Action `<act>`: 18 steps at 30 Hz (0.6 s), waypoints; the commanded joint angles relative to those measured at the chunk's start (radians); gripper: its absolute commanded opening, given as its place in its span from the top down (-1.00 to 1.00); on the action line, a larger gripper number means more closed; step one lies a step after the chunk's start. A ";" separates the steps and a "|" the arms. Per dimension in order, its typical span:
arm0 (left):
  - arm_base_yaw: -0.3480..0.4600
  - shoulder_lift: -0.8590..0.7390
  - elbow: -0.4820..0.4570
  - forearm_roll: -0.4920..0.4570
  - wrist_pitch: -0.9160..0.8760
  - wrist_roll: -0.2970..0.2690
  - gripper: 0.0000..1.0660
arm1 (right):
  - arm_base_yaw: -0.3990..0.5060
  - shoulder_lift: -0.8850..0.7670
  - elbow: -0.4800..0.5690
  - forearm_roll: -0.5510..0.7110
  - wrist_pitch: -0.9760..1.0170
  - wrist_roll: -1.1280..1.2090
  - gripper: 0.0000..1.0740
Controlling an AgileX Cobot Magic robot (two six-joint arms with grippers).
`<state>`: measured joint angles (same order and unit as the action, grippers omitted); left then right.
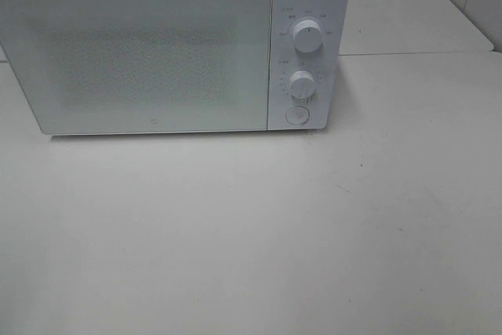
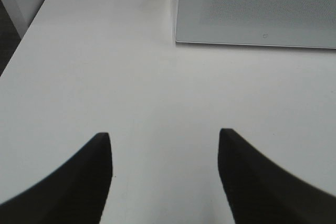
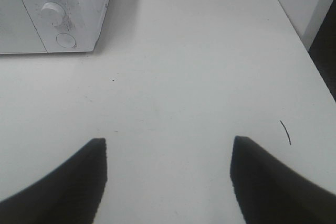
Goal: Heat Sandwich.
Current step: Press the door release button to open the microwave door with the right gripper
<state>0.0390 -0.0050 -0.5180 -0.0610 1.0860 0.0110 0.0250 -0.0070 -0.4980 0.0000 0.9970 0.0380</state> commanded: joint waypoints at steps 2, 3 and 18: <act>-0.003 -0.006 0.003 0.002 -0.017 -0.004 -0.09 | -0.006 -0.024 -0.001 0.000 0.001 0.001 -0.22; -0.003 -0.006 0.003 0.002 -0.017 -0.004 -0.09 | -0.006 -0.024 -0.001 0.000 0.001 0.001 -0.22; -0.003 -0.006 0.003 0.002 -0.017 -0.004 -0.09 | -0.006 -0.024 -0.001 0.006 0.001 0.000 -0.22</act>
<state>0.0390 -0.0050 -0.5180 -0.0610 1.0860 0.0110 0.0250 -0.0070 -0.4980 0.0000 0.9970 0.0380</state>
